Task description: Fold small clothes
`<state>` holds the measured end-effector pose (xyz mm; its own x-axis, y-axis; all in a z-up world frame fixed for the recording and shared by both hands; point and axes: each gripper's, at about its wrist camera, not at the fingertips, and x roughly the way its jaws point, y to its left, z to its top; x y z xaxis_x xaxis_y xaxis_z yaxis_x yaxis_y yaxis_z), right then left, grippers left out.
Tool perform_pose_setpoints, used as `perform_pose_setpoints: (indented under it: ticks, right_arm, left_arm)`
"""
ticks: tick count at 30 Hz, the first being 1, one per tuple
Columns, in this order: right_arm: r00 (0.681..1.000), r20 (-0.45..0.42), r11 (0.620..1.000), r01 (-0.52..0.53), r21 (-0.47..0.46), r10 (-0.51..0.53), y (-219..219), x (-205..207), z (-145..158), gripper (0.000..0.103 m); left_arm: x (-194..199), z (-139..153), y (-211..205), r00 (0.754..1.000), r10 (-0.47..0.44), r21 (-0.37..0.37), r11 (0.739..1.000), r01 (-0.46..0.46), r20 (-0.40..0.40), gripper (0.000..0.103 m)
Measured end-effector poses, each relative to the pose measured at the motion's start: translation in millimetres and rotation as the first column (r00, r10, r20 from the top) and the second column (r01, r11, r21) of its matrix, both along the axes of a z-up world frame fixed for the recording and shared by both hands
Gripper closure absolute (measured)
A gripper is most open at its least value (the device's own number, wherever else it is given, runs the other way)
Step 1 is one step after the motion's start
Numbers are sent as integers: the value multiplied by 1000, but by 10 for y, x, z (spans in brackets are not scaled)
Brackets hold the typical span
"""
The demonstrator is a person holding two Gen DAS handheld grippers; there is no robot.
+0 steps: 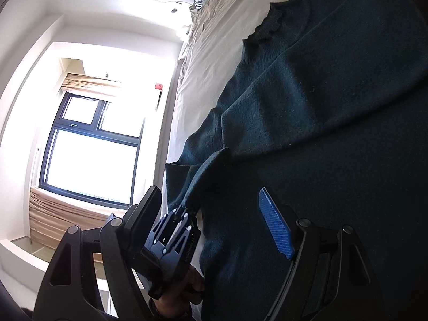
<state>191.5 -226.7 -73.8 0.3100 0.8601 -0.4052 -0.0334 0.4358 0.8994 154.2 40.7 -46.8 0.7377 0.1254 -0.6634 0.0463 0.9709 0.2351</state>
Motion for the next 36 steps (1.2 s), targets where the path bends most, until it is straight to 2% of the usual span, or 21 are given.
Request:
perform_pose_setpoints:
  ticks: [4,10,11,12,13,14,16,18,20,22,24,26,30,33,36]
  right_arm:
    - [993,-105,995,-53,83,62,376,219,-238,27]
    - [972,-208,993,-95,63,106,843,439,-502,30]
    - [973,-202,993,-99,67,111,889,470,-494,35]
    - [974,-191,992,-113,64,124,946,504,-474,47]
    - [973,-182,989,-135,51,143,1011,534,-456,55]
    - [970,-179,987,-160,32,164,1064,543,-441,69]
    - [965,-178,980,-197,-13,191,1169,548,-422,78]
    - [968,-155,978,-206,-43,197,1188,503,-379,92]
    - [972,-130,976,-206,-74,195,1188,507,-273,95]
    - [977,-83,971,-207,-122,198,1169,512,-104,96]
    - [980,-28,966,-197,-168,195,1107,517,91,96]
    - [984,27,964,-170,-204,179,975,534,296,96]
    - [980,130,949,-105,-297,149,624,622,657,96]
    - [981,160,938,-52,-342,113,330,714,806,96]
    - [985,161,934,1,-358,61,-52,793,829,96]
  left_arm:
    - [-48,-18,-50,1000,-14,43,999,13,14,92]
    - [-81,2,-48,999,-17,41,999,15,32,92]
    - [-55,-10,-46,999,-16,36,999,15,29,92]
    - [-31,-23,-41,1000,-13,29,999,12,28,91]
    - [-31,-20,-25,1000,-11,21,1000,10,28,91]
    - [-2,-23,-35,1000,-9,14,1000,9,28,91]
    - [-6,-8,-2,1000,-7,-5,1000,7,29,90]
    - [-18,13,42,1000,-10,-33,999,11,28,87]
    - [-63,84,86,999,-16,-71,997,19,38,72]
    - [-146,206,165,998,-14,-133,991,22,67,46]
    - [-246,351,261,994,-3,-190,981,23,109,33]
    - [-306,476,379,991,8,-270,962,29,134,31]
    - [-250,643,763,990,66,-448,894,-3,123,33]
    - [-133,686,1118,989,121,-565,824,-50,88,38]
    - [-10,642,1430,987,158,-648,755,-94,41,45]
